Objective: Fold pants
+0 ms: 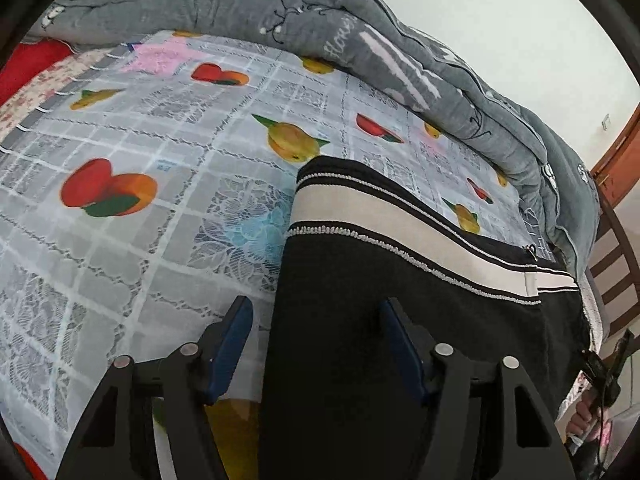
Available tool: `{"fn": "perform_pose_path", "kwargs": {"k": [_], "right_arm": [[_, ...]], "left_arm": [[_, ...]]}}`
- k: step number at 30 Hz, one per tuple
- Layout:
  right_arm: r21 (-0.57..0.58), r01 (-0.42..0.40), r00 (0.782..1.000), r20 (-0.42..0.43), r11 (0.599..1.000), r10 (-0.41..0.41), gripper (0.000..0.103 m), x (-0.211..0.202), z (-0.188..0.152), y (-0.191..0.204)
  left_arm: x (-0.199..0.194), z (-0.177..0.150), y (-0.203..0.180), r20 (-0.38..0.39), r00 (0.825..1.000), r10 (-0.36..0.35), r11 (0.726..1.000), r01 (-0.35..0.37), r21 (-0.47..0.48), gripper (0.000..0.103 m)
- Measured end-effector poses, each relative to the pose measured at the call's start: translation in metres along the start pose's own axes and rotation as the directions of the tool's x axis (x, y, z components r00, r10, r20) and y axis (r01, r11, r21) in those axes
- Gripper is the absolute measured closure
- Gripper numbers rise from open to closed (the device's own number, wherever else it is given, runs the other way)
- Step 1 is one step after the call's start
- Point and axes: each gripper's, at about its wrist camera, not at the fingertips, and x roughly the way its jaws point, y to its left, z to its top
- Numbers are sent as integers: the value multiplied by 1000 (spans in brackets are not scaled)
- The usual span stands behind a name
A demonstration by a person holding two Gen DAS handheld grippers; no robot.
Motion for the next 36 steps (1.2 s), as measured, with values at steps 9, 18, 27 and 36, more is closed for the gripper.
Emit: {"fn": "perform_pose_path", "kwargs": {"k": [9,18,27,36], "right_arm": [[-7,11,1000,0,1000,-11,47,8,5,5],[-12,21,1000,5,1000,-21,38,13,6,10],[-20,25,1000,7,1000,-24,37,18,9,12],[-20,22,1000,9,1000,-22,33,26,16,13]], "left_arm": [[9,5,3,-28,998,-51,999,50,-22,58],[13,11,3,-61,997,-53,999,52,-16,58],[16,14,3,-74,996,-49,999,49,-12,58],[19,17,0,-71,996,-45,999,45,-3,57]]}}
